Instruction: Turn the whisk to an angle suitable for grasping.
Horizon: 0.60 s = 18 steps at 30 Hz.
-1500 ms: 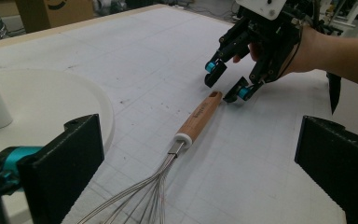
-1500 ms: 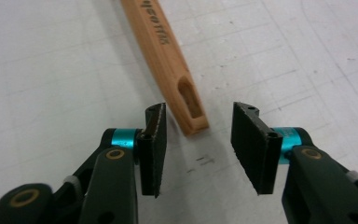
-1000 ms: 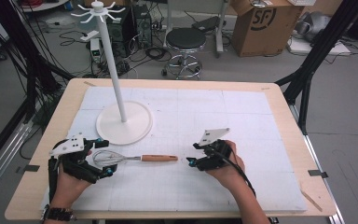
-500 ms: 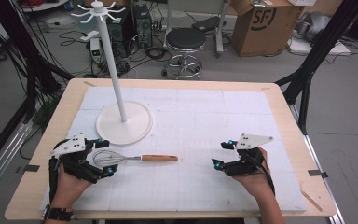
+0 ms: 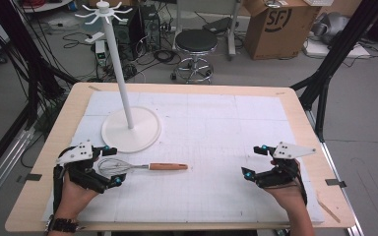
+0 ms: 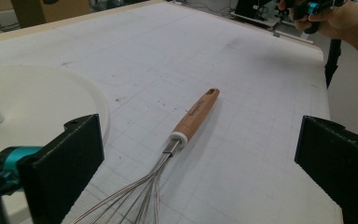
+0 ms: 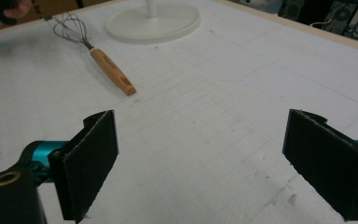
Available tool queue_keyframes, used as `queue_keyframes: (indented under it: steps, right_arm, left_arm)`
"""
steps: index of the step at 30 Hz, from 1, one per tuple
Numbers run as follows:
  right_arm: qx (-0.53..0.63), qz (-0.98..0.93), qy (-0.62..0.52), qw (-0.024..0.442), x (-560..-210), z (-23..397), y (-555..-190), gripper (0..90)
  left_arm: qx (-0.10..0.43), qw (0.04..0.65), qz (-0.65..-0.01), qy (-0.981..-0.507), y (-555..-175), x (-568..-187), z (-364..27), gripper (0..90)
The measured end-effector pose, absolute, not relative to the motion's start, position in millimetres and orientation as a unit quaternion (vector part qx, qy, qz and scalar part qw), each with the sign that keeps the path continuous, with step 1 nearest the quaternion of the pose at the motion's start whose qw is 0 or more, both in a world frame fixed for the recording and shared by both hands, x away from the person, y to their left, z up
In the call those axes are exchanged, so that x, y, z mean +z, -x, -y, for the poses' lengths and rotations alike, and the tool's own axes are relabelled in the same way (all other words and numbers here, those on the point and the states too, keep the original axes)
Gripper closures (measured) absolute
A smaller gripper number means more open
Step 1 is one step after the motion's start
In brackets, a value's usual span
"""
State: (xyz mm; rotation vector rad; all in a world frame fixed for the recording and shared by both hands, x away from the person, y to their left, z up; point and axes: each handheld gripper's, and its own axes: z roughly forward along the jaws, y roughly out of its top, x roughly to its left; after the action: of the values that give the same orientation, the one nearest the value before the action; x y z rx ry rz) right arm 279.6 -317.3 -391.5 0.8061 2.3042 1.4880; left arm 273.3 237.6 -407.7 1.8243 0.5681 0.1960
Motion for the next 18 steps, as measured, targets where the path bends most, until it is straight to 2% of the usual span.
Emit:
queue_keyframes:
  steps: [1, 18]
  right_arm:
    - [0.517, -0.796, -0.281, 0.140, -390.9, 318.3, -279.6, 1.9]
    - [0.508, -0.801, -0.290, 0.125, -391.7, 320.4, -283.9, 0.1]
  left_arm:
    - [0.083, 0.575, -0.242, -0.778, -273.2, -407.7, -237.7, 1.7]
    - [0.085, 0.577, -0.240, -0.776, -270.8, -406.0, -242.0, 1.7]
